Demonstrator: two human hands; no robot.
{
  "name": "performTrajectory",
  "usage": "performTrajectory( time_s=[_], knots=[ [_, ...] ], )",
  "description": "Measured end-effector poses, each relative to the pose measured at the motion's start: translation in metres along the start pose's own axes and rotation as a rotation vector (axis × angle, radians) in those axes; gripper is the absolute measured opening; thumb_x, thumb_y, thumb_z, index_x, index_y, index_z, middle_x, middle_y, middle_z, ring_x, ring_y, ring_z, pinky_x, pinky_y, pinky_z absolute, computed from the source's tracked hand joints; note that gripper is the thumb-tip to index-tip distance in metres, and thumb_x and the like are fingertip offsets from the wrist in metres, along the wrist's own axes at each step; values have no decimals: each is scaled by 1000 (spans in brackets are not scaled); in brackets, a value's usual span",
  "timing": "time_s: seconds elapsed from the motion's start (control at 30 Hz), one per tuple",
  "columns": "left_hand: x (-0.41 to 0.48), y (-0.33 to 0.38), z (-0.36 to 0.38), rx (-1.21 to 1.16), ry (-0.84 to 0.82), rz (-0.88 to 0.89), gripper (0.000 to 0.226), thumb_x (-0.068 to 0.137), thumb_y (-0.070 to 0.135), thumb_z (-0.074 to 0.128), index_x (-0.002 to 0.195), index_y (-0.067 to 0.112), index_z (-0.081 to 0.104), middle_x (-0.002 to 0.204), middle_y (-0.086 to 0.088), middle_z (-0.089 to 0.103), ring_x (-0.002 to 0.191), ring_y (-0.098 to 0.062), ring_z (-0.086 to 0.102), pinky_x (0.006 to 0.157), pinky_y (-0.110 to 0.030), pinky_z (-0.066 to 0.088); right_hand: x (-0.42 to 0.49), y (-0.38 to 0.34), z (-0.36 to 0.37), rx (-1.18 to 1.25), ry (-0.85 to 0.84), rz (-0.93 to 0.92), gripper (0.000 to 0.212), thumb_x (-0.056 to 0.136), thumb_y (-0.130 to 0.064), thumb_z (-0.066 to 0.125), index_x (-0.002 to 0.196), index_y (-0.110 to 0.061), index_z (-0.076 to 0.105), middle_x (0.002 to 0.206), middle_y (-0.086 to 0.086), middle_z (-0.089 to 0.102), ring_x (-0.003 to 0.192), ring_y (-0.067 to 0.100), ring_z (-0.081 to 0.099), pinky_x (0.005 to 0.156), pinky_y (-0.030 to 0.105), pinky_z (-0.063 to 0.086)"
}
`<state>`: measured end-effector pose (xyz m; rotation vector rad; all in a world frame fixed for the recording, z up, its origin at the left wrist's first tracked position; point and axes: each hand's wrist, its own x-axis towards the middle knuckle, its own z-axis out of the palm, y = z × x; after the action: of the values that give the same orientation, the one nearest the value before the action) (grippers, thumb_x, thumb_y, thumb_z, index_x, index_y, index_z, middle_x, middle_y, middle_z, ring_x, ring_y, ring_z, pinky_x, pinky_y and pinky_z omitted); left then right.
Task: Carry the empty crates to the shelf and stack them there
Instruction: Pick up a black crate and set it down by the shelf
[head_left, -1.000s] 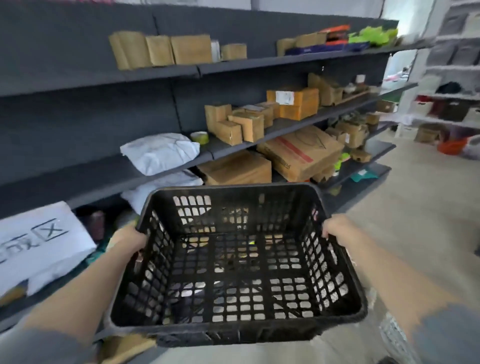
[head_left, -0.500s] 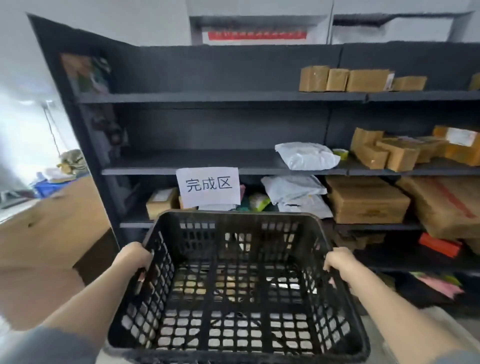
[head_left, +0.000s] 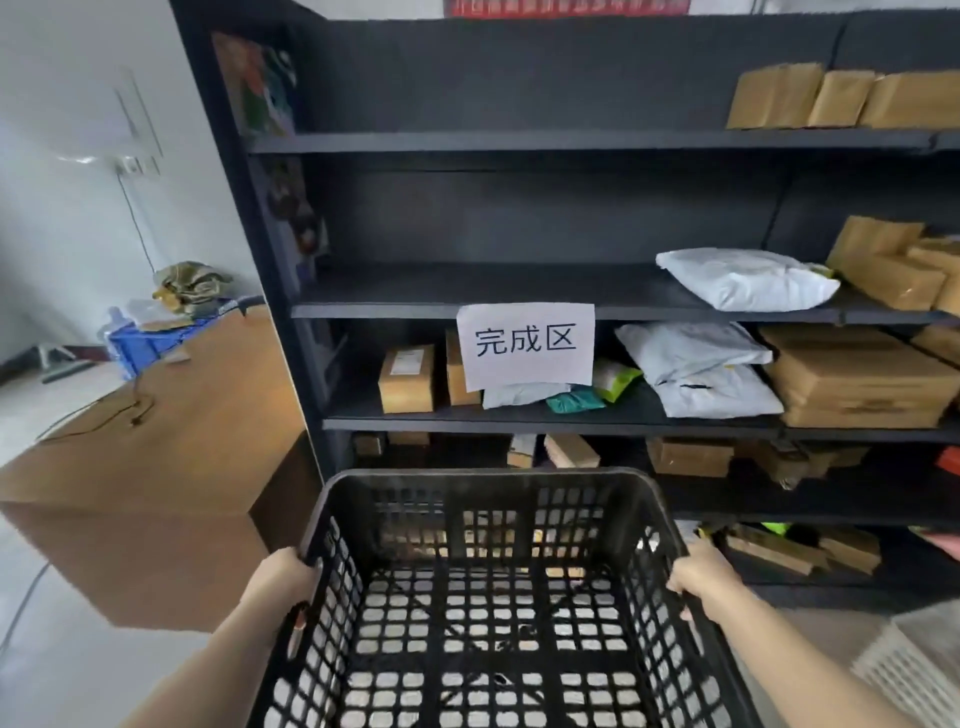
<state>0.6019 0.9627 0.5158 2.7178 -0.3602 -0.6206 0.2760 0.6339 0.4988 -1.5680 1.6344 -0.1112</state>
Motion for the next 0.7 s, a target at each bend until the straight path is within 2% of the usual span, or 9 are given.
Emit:
performTrajectory(
  time_s=[0.07,0.13,0.23,0.33,0.4,0.47,0.53,0.6,0.7],
  knots=[
    [21,-17,5,-59,29,-22,24,87,16,54,105,3,64,101,-17,69,94,-33,65,78,-35,52,3,3,30,-2,23,24,16,76,14,55,74,-1,59,68,18,59,77,39,64,74,49,56],
    [42,-30,14,-104,50,-18,25,86,14,53,105,5,64,95,-17,70,88,-34,66,79,-38,55,9,8,59,12,66,45,22,78,12,52,63,-4,57,59,14,56,64,32,59,65,43,53],
    [76,-38,33,-108,27,-19,25,86,15,54,107,6,62,99,-19,70,92,-37,67,83,-42,56,27,14,94,-9,91,60,27,78,10,51,60,-10,55,57,10,56,56,27,55,60,36,47],
    [112,-38,59,-81,21,-37,20,87,16,53,104,9,62,97,-17,69,92,-37,66,80,-40,54,53,17,120,-17,61,60,25,77,13,54,69,-10,56,64,11,61,64,31,60,63,36,48],
    [138,-37,82,-76,2,-67,11,86,13,54,95,10,59,93,-16,67,91,-37,65,81,-42,55,72,22,138,-22,66,72,21,77,13,54,76,-8,59,71,16,64,71,34,63,64,34,46],
    [166,-36,110,-77,-24,-82,5,85,8,55,89,11,55,87,-13,64,89,-36,63,76,-40,52,98,29,158,-13,59,85,20,78,13,53,84,-3,64,73,18,65,66,31,61,59,31,42],
    [191,-35,140,-81,-61,-109,13,82,3,58,92,11,56,83,-8,59,85,-31,59,74,-37,47,130,36,175,-28,31,103,21,79,12,54,90,-4,65,78,20,68,66,31,63,58,31,43],
    [216,-33,169,-97,-81,-142,11,81,2,60,90,9,58,81,-7,61,82,-30,59,74,-38,47,161,41,189,-59,5,127,21,79,11,58,93,-3,64,83,19,69,73,33,65,62,34,45],
    [261,-31,215,-112,-108,-170,15,83,-2,58,97,3,60,92,-18,68,91,-38,63,79,-43,51,211,49,214,-84,-23,135,24,78,9,63,99,-1,64,85,16,66,74,28,61,63,32,42]
  ],
)
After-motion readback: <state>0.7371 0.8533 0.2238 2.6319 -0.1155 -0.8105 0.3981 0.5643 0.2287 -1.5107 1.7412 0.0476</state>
